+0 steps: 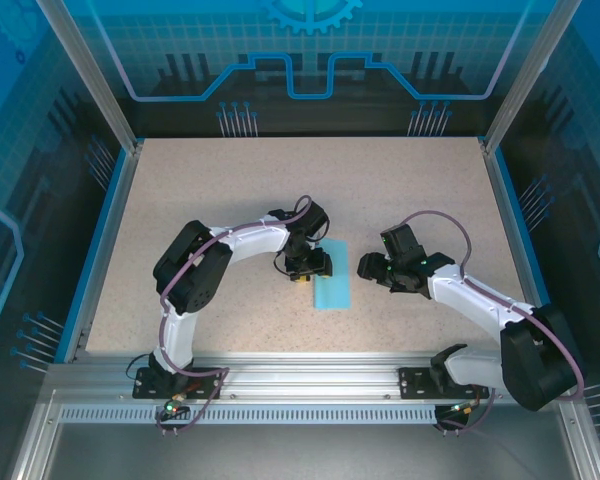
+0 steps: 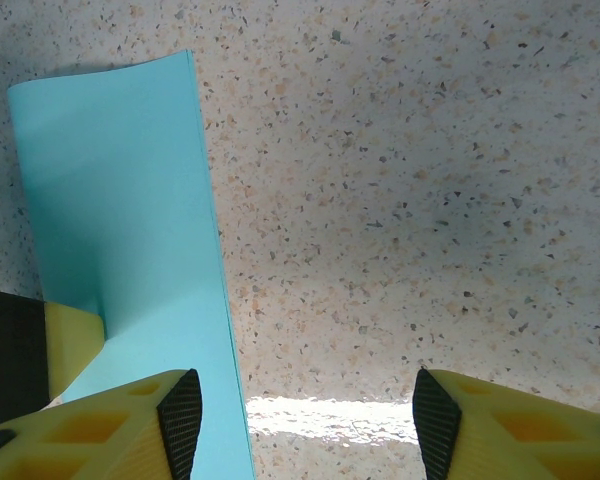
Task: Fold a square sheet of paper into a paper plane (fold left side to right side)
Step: Hold the square sheet of paper at the center of the table.
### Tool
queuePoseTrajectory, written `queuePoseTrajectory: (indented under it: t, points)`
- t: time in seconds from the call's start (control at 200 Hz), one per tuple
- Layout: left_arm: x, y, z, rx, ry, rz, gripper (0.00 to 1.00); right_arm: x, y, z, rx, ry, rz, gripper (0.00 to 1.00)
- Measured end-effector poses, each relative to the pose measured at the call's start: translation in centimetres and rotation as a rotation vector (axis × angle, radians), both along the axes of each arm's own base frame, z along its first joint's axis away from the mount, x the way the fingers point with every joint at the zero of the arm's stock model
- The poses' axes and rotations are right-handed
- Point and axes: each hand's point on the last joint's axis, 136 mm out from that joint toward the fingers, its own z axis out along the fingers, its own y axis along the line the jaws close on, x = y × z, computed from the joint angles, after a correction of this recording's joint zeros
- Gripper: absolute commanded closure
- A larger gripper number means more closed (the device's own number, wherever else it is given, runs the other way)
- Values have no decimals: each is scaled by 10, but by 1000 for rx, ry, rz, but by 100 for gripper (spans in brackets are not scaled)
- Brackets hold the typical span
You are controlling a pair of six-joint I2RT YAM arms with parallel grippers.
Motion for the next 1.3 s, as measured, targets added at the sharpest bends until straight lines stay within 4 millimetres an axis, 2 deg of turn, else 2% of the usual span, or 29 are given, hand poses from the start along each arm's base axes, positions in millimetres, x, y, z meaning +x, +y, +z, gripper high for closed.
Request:
queuePoseTrajectory:
  t: [0.575,0.74,0.95,1.09,1.18,1.301]
  points:
    - [0,0,-1,6,8,0,44,0,3,-2,10,6,7,40]
    - [0,0,0,6,8,0,44,1,10,-5,32,17,32,53]
    - [0,0,0,6,8,0,44,1,26,-21,78,73,74,79]
    - [0,0,0,6,8,0,44,3,42,-28,101,101,113,92]
    - [0,0,0,6,8,0,44,6,54,-30,114,105,142,97]
    - [0,0,0,7,9,0,44,9,66,-32,118,118,166,98]
